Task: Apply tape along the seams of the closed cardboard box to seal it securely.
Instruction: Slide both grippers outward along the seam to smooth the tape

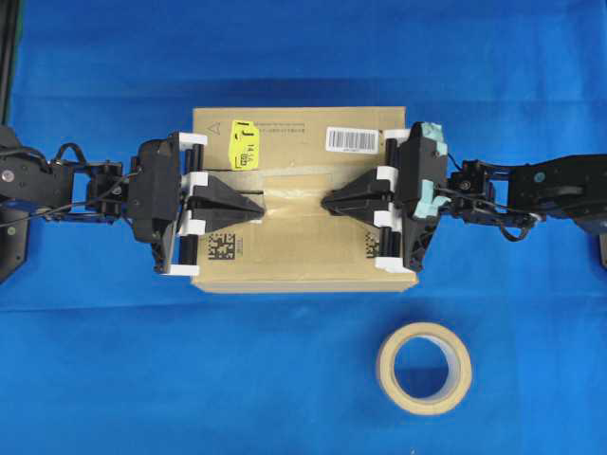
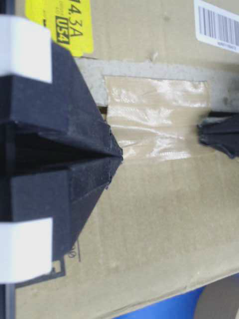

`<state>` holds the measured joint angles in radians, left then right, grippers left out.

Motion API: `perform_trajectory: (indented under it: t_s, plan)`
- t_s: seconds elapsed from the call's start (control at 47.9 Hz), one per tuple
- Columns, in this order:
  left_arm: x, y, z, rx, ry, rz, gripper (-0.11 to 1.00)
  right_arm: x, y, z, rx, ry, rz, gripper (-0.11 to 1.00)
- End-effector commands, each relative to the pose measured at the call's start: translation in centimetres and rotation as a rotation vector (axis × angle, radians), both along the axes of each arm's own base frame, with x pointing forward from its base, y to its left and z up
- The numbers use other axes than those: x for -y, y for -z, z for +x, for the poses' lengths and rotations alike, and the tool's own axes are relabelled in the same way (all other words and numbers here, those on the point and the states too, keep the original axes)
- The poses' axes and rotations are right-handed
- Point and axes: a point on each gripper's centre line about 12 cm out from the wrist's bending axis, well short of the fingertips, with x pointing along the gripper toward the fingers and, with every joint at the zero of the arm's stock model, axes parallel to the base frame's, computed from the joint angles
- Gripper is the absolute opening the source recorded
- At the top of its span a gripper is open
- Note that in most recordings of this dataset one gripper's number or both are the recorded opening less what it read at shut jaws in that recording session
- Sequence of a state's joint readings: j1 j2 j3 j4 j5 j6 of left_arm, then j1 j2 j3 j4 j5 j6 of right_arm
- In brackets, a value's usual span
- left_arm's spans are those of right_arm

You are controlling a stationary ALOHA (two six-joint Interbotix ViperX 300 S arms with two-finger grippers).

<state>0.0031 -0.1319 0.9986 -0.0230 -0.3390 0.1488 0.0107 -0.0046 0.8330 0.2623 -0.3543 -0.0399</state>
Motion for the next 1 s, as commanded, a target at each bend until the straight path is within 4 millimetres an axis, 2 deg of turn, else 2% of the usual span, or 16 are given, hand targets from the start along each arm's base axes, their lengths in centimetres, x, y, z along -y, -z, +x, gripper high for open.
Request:
perform_trajectory:
  t_s: [0.0, 0.125, 0.209, 0.355, 0.48, 0.627, 0.689, 0.982]
  plan:
    - [0.0, 1.0, -0.9, -0.041, 0.001, 0.001, 0.0, -0.3, 0.2, -0.4, -0.01, -0.005, 0.005, -0.01]
    - [0.0, 0.8, -0.9, -0.037, 0.003, 0.003, 0.0, -0.3, -0.5, -0.1, 0.009, -0.006, 0.003, -0.01]
    - [0.0, -0.1, -0.8, -0.009, 0.003, 0.003, 0.0, -0.3, -1.5, 0.1, 0.033, -0.011, -0.002, -0.01]
    - [0.1, -3.7, -0.8, 0.098, 0.005, 0.004, 0.0, -0.4, -4.8, -0.3, 0.11, -0.024, -0.013, -0.01]
    - [0.1, -6.8, -1.7, 0.182, 0.011, 0.016, 0.0, -0.4, -8.0, -1.4, 0.183, -0.035, -0.022, -0.01]
    - [0.1, -9.4, -3.5, 0.242, 0.018, 0.03, 0.0, -0.5, -10.7, -3.4, 0.224, -0.06, -0.037, -0.01]
    - [0.1, -10.1, -4.7, 0.261, 0.019, 0.031, 0.0, -0.5, -11.2, -4.4, 0.228, -0.066, -0.039, -0.01]
    - [0.0, -10.5, -9.8, 0.287, 0.0, 0.001, 0.0, -0.6, -11.6, -10.3, 0.231, -0.084, -0.033, -0.01]
